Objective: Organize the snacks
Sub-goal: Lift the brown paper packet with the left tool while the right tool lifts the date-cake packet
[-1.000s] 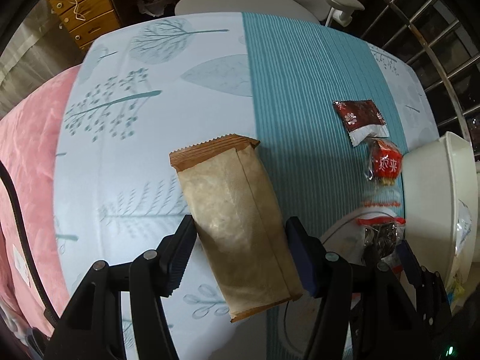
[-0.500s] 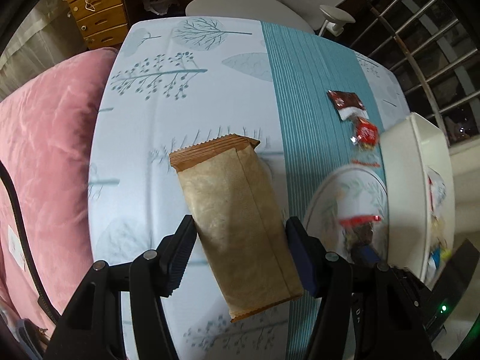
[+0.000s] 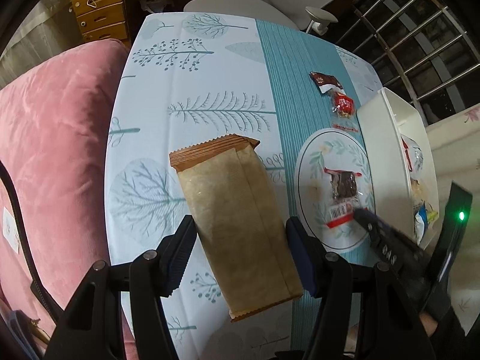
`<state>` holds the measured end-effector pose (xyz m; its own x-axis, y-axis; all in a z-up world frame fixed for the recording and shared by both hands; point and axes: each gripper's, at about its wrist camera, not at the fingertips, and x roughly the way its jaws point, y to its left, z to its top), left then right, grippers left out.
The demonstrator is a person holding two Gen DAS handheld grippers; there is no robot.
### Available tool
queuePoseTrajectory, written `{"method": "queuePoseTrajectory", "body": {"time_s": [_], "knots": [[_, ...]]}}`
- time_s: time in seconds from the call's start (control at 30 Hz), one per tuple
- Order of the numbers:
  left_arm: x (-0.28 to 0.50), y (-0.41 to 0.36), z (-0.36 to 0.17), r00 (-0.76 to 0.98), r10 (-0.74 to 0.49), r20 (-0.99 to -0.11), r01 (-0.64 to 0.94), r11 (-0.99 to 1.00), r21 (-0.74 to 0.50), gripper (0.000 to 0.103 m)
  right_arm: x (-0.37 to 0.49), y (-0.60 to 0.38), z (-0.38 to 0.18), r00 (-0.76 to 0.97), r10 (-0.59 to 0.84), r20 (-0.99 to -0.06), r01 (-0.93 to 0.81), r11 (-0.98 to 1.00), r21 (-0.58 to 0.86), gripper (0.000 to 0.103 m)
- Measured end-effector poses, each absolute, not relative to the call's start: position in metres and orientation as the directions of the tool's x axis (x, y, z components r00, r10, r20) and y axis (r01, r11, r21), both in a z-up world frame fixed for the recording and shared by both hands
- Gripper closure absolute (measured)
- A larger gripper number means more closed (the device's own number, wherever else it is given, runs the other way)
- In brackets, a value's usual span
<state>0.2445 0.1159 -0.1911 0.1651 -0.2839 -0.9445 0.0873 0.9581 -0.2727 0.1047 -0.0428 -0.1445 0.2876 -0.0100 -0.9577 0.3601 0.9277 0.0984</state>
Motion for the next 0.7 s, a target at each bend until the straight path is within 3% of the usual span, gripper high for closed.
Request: {"method": "queuePoseTrajectory", "body": {"time_s": [0.07, 0.13, 0.47, 0.7], "knots": [[0.239, 0.117, -0.192, 0.172, -0.295, -0.94, 0.084, 0.955, -0.285, 0.043, 0.107, -0.047, -0.145, 0.306, -0.002, -0.952, 0.355, 0.928, 0.112, 0.064], [0.235, 0.118, -0.193, 0.173, -0.308, -0.936, 0.084, 0.951, -0.297, 0.043, 0.113, -0.048, -0.148, 0.312, -0.01, -0.95, 0.351, 0.93, 0.106, 0.057], [0.222, 0.121, -0.2, 0.174, -0.316, -0.933, 0.056, 0.949, -0.311, 0.043, 0.149, -0.044, -0.175, 0.27, -0.044, -0.962, 0.243, 0.97, 0.024, 0.047], [0.219, 0.127, -0.202, 0.185, -0.303, -0.935, 0.008, 0.952, -0.307, 0.043, 0.164, -0.042, -0.184, 0.251, -0.073, -0.965, 0.192, 0.981, -0.024, 0.047]]}}
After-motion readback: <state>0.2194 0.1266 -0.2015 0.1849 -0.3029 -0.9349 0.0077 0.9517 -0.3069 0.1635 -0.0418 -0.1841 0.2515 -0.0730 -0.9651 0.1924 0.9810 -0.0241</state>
